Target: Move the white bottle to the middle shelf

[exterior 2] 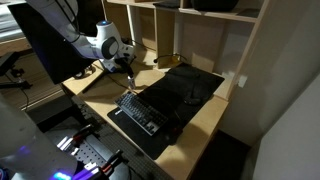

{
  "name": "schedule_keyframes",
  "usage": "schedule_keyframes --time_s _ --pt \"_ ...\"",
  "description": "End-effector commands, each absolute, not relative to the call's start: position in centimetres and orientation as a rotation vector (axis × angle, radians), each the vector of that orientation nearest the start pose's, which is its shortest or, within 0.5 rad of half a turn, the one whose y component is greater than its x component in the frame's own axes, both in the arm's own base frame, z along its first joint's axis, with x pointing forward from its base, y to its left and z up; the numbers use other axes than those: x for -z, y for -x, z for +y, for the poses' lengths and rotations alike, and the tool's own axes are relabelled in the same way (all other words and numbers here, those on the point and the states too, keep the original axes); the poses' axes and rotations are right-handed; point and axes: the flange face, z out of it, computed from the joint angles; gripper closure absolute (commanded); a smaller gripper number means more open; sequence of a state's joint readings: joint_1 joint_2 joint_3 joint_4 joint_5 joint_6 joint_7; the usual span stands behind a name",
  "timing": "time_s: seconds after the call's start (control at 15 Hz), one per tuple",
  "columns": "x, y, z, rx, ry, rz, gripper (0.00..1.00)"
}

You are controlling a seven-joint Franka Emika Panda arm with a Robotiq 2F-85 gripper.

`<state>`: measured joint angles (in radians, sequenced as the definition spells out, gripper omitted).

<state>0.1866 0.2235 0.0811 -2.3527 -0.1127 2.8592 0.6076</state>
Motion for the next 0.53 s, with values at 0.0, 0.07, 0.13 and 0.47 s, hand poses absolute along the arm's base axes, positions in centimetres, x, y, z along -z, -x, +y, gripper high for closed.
schedule_keyframes --time_s 0.0,0.07,0.13,0.47 --pt "-24.5 -54.1 15.6 0.457 2.955 0.376 0.00" --pt "-24.1 -54.4 15.8 0.467 2.945 0.386 0.00" --pt "-23.6 -54.6 15.9 0.448 2.948 0.411 0.00" --pt "-23.1 -53.8 15.5 0.404 2.966 0.439 0.00"
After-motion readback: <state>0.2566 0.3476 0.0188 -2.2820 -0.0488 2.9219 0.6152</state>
